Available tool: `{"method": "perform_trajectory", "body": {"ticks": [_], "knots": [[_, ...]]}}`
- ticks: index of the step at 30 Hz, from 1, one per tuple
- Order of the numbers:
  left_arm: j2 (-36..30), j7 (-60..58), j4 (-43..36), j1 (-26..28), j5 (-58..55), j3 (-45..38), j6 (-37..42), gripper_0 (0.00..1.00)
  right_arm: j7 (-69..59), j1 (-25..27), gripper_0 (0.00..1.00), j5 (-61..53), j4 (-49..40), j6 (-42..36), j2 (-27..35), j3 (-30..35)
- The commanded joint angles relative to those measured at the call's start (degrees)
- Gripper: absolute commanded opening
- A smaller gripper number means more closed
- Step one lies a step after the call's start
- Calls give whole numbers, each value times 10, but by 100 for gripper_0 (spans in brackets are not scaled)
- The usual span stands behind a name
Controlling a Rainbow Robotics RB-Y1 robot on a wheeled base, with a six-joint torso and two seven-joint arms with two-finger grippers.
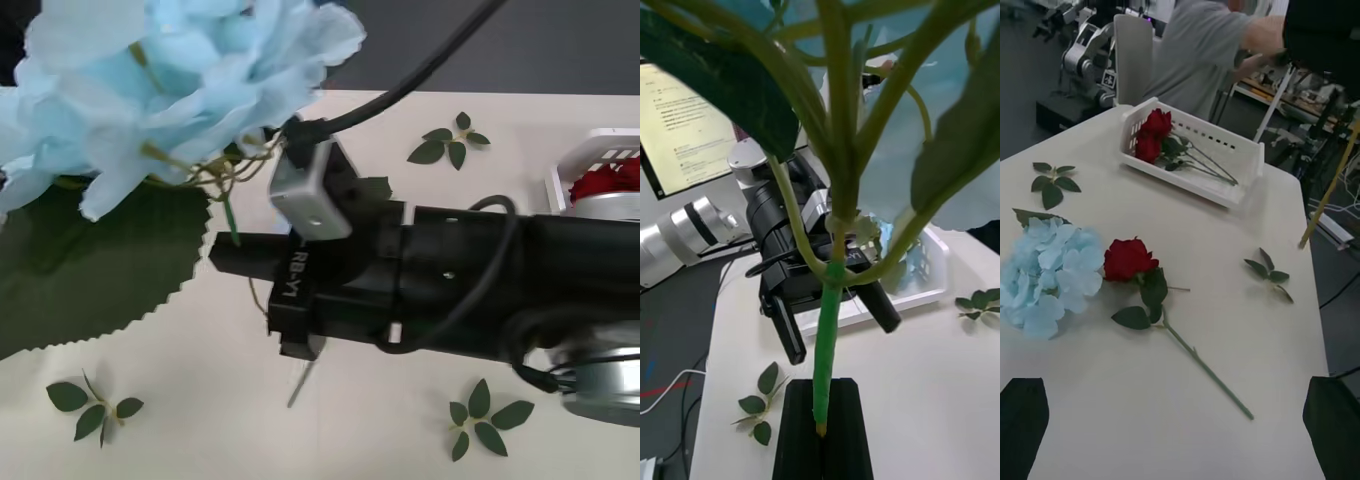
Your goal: Put the red flowers into the right box and the blue flowers into the left box
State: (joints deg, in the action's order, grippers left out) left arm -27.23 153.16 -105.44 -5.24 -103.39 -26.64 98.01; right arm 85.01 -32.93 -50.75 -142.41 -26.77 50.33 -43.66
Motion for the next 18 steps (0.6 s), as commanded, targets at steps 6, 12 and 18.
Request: {"method": "perform_trajectory", "body": {"ticks": [6,12,18], "knots": [[19,18,-9,11,-32,19,15,100,15,-78,0,25,93,7,-86,-55],[20,18,0,11,-48,46,14,100,15,-101,0,32,129,8,-118,-80],[37,18,1,12,-52,63,14,100,13,-109,0,48,158,7,-146,-93]]}}
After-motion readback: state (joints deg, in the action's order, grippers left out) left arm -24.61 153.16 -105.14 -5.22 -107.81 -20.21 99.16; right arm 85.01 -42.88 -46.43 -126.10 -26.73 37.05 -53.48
